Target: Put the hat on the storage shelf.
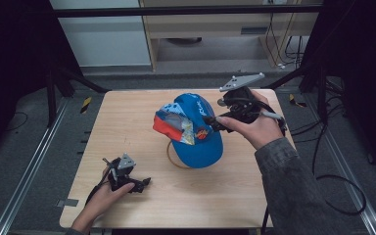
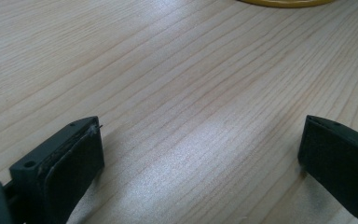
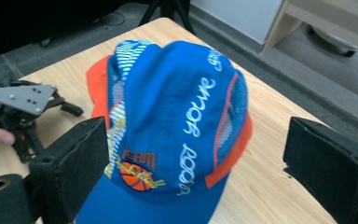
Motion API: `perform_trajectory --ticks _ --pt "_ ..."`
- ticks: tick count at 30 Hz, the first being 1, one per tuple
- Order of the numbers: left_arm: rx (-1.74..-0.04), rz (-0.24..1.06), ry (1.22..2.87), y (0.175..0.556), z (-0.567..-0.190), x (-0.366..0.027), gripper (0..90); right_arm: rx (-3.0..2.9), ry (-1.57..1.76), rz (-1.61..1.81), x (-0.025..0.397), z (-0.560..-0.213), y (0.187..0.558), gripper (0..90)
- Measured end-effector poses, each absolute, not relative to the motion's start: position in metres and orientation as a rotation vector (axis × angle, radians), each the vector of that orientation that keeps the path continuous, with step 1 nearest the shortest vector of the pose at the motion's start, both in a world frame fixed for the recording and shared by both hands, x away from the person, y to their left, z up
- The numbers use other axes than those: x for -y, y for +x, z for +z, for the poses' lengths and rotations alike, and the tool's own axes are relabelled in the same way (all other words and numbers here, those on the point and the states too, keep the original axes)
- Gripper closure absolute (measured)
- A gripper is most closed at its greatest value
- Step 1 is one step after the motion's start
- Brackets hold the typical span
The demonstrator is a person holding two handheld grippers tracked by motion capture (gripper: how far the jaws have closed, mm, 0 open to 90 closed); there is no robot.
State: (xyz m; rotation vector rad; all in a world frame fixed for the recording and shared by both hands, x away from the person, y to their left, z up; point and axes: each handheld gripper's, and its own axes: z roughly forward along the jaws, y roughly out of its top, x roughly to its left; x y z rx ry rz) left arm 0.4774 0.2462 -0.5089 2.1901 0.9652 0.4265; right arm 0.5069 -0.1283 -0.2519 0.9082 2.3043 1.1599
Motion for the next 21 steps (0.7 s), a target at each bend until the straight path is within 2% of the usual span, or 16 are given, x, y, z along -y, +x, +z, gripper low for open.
perform_trajectory --ticks 21 --pt "-0.971 0.428 2.185 0.477 -0.509 -0.246 0.0 -2.188 1.001 1.189 0.181 -0.279 0.483 5.0"
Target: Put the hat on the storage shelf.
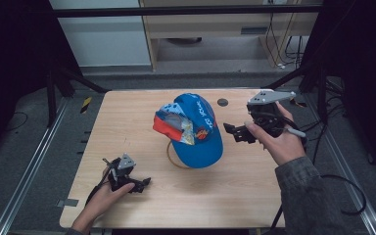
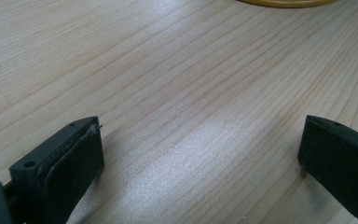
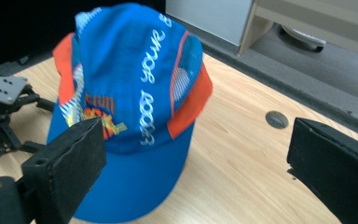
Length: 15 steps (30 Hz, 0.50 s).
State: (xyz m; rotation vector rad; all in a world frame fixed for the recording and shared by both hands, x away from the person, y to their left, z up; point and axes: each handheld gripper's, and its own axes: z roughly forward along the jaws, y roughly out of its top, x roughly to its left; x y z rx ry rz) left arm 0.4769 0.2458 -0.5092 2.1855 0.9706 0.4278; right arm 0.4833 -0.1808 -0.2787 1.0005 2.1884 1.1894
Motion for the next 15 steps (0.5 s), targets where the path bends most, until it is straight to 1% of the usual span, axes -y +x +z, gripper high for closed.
perform_trajectory --ticks 10,15 --pt "-0.968 0.428 2.191 0.477 -0.509 -0.246 0.0 -2.161 1.018 1.139 0.202 -0.302 0.470 7.9" --pt "-0.968 0.428 2.191 0.477 -0.509 -0.246 0.0 -2.154 1.014 1.114 0.212 -0.319 0.465 8.8"
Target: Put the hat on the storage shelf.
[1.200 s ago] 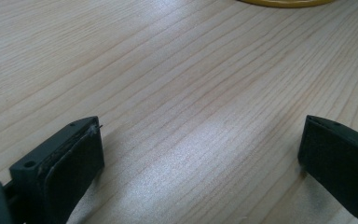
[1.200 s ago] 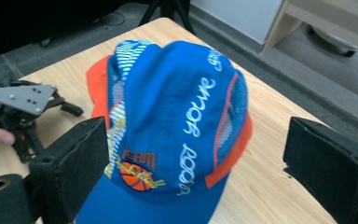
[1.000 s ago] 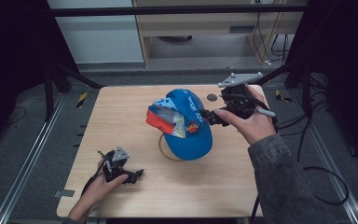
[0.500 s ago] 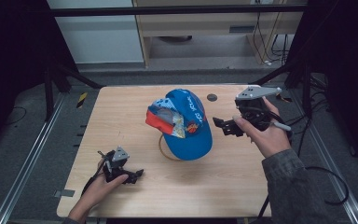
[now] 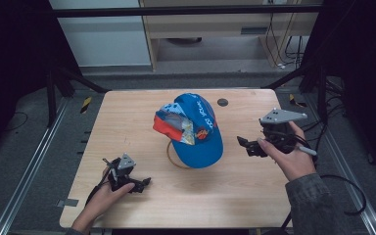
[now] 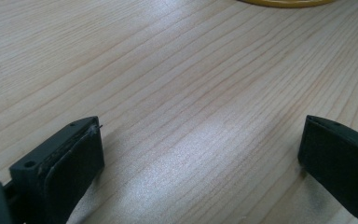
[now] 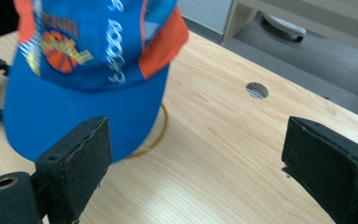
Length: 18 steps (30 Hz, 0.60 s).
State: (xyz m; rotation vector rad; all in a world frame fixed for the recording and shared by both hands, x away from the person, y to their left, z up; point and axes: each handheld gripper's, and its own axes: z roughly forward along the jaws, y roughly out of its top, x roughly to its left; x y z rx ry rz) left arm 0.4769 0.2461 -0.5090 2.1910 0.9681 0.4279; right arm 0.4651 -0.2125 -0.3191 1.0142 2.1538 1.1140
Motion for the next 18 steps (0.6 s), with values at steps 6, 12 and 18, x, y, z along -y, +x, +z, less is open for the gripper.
perform_trajectory --ticks 6,12,18 --pt "-0.968 0.428 2.191 0.477 -0.509 -0.246 0.0 -2.158 1.027 1.099 0.220 -0.336 0.461 8.9" --pt "-0.969 0.429 2.191 0.477 -0.509 -0.246 0.0 -2.166 1.039 1.095 0.224 -0.347 0.458 9.2" --pt "-0.970 0.429 2.190 0.477 -0.509 -0.246 0.0 -2.181 1.044 1.083 0.227 -0.360 0.455 10.2"
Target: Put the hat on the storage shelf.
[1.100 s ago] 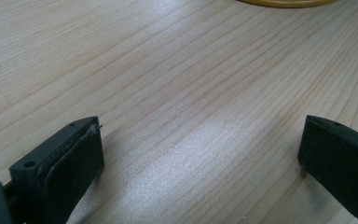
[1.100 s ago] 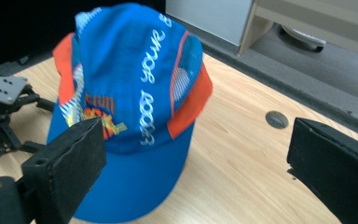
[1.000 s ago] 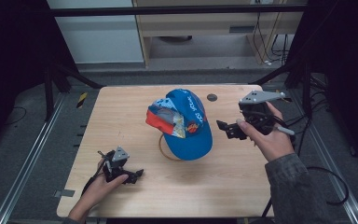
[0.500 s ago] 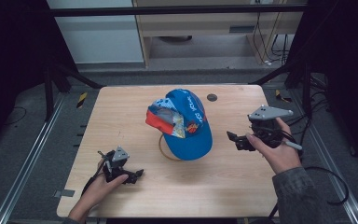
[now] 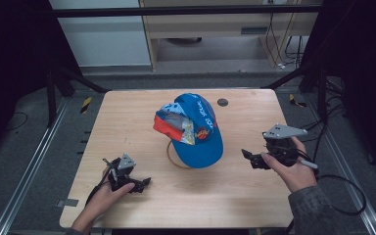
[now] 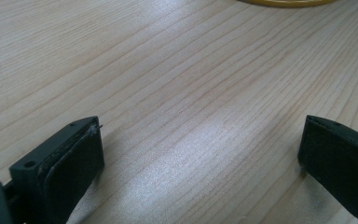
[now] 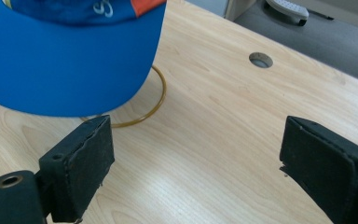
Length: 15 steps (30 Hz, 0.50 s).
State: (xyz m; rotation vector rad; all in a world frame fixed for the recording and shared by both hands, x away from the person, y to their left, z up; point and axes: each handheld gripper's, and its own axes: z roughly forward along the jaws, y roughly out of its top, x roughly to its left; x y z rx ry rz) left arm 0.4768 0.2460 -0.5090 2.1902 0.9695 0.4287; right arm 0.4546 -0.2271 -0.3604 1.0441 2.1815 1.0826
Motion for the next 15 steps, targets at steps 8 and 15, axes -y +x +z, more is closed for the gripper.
perform_trajectory --ticks 8,15 --pt "-0.969 0.429 2.190 0.477 -0.509 -0.246 0.0 -2.205 1.070 1.064 0.229 -0.380 0.453 10.9" --pt "-0.970 0.429 2.190 0.477 -0.509 -0.246 0.0 -2.229 1.088 1.059 0.228 -0.397 0.453 11.3"
